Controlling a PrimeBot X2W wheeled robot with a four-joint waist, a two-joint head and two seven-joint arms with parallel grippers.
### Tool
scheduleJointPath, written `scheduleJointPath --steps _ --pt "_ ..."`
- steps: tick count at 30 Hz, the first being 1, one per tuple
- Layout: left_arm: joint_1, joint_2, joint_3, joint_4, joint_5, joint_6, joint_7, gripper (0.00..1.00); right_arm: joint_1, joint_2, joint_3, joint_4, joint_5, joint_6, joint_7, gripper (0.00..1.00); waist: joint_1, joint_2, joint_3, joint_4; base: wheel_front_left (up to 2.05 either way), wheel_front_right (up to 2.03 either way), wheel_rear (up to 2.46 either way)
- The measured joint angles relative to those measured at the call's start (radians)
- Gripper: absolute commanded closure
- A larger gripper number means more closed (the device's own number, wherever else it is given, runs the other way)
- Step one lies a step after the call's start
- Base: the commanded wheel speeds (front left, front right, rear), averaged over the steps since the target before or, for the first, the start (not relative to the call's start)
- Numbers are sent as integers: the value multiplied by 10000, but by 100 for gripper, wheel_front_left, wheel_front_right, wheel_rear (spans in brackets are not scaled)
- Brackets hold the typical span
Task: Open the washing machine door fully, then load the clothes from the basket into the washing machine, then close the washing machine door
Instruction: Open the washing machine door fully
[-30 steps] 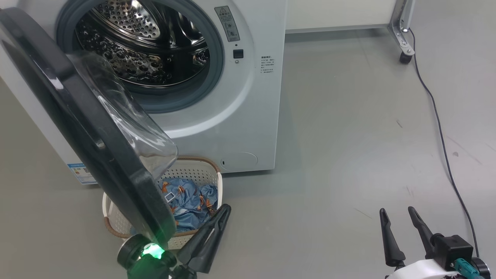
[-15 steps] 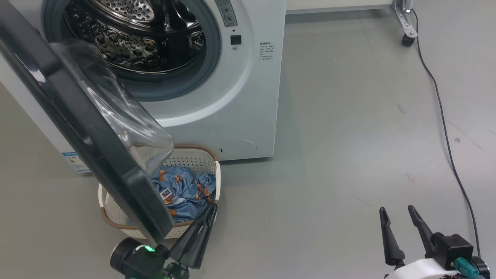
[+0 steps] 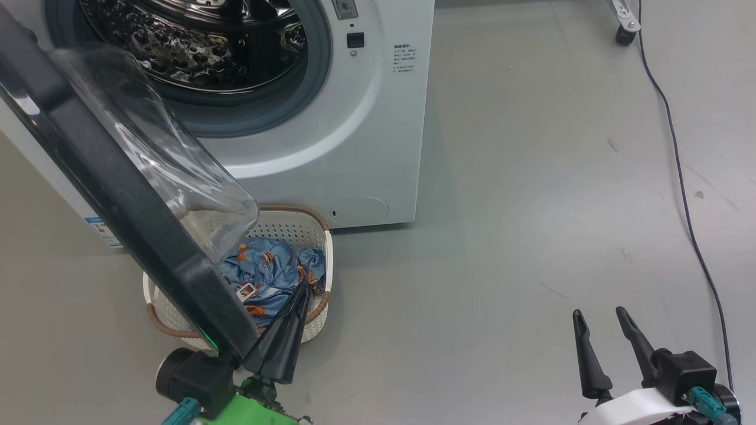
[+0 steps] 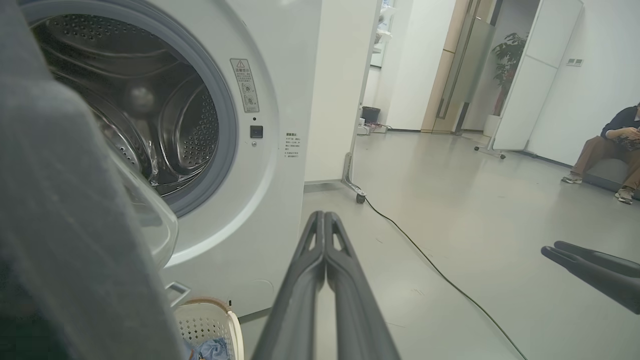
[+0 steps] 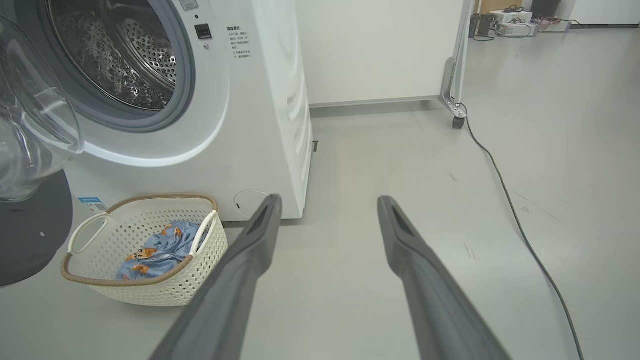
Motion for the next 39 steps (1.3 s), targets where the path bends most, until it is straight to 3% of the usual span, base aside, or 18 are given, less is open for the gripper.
scheduleJointPath --steps 21,39 --pt "-296 -125 750 520 -240 0 0 100 -207 117 -127 205 -88 148 0 0 0 0 321 96 0 0 0" --pt "-340 -401 911 1104 -261 -104 2 100 -201 244 -372 477 -88 240 0 0 0 0 4 952 0 0 0"
